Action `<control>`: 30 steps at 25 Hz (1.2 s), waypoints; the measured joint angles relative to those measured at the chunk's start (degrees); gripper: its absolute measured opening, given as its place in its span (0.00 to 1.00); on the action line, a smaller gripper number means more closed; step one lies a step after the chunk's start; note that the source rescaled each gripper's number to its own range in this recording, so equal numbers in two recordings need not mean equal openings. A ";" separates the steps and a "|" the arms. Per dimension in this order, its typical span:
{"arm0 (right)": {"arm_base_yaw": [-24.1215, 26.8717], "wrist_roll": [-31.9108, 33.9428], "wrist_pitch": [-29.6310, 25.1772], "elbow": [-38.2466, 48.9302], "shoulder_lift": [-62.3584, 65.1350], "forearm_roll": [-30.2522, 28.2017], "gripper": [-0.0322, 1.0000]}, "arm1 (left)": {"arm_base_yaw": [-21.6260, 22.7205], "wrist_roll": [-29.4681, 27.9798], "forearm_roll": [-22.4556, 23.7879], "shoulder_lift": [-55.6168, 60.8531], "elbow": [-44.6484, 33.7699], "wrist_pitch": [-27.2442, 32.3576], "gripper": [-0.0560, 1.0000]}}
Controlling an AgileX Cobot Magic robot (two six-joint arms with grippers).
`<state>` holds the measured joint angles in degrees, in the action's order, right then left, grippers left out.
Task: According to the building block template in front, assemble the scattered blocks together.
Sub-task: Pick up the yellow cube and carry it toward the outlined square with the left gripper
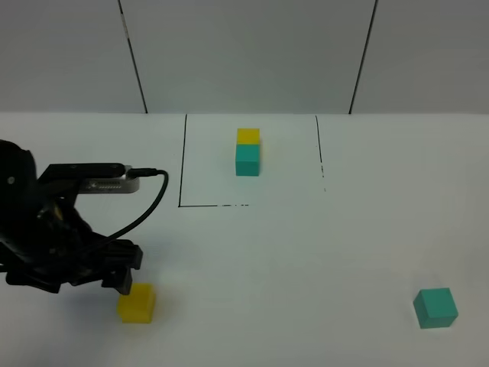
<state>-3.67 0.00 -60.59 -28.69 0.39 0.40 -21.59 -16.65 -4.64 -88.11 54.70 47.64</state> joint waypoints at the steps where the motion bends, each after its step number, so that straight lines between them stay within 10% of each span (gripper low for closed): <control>1: 0.00 0.00 0.00 0.00 0.00 0.00 1.00 | -0.76 -0.61 0.00 -0.94 0.00 -1.66 0.77; 30: 0.00 0.00 0.00 0.00 0.00 0.00 1.00 | -3.80 -4.43 -0.06 -18.14 0.11 -12.12 0.76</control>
<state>-3.67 0.00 -60.59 -28.69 0.39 0.40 -25.39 -21.08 -4.71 -106.24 54.81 35.53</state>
